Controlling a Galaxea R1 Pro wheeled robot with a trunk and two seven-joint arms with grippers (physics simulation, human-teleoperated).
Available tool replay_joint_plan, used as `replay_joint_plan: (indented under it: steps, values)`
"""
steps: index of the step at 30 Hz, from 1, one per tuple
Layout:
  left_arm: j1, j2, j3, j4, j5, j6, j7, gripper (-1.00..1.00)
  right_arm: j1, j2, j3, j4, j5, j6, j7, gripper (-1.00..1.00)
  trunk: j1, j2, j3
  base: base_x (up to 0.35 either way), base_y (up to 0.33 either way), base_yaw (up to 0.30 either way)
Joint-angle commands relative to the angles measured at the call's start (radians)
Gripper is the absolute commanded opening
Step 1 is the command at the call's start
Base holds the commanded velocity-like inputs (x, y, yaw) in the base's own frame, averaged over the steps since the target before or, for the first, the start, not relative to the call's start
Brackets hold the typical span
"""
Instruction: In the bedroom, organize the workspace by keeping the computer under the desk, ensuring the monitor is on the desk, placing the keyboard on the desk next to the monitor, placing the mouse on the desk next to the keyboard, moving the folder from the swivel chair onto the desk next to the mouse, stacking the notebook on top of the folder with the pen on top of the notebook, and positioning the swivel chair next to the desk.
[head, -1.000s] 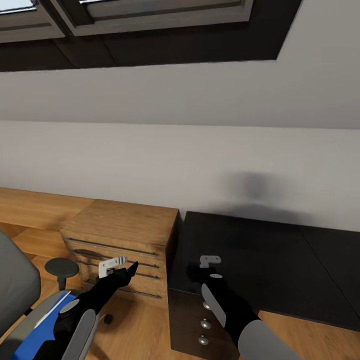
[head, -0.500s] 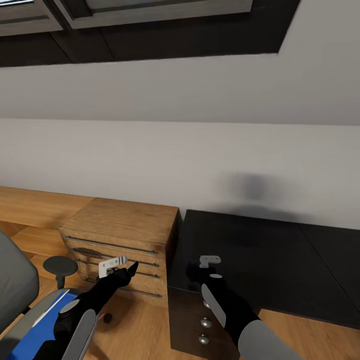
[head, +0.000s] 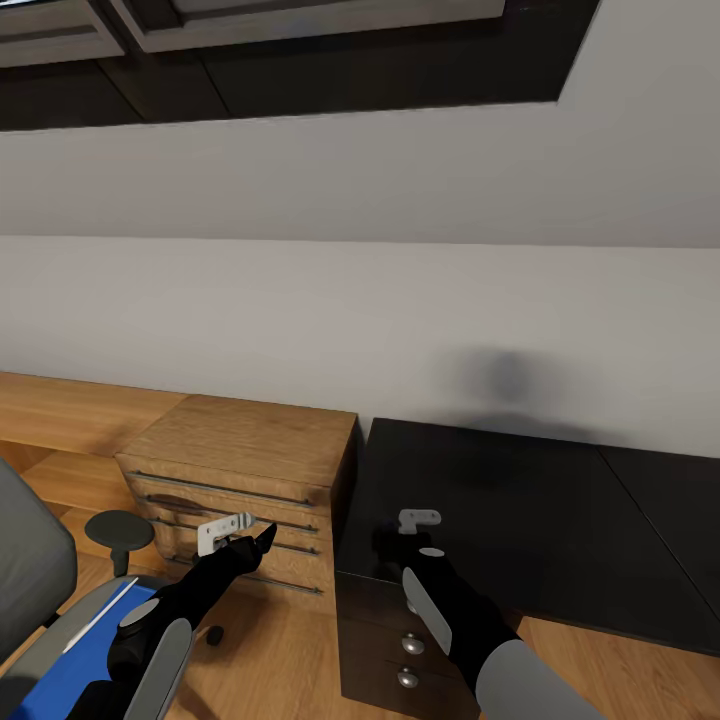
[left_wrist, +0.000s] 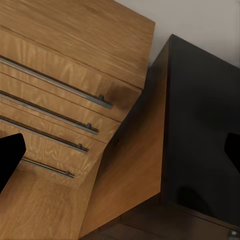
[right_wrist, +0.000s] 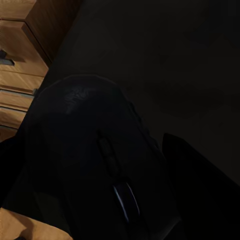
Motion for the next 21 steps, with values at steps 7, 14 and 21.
replay_joint_plan:
  steps: [7,14,21]
  values:
    - [-0.001,0.001,-0.001,-0.001,0.011,0.003,0.01,1.0,-0.001,0.0,0.005,-0.003,-0.011,0.003,-0.011,-1.0,0.0,-0.001,-0.001,0.0,0.0,0.065]
    - [-0.001,0.002,-0.001,-0.001,0.012,0.004,0.01,1.0,-0.001,-0.003,0.0,-0.003,-0.01,-0.048,-0.011,-1.0,0.0,-0.001,-0.001,0.0,0.0,0.085]
    - [-0.001,0.002,-0.001,-0.001,0.012,0.003,0.01,1.0,-0.001,-0.003,0.001,0.001,-0.009,-0.072,-0.012,-1.0,0.0,-0.001,-0.001,0.0,0.0,0.003]
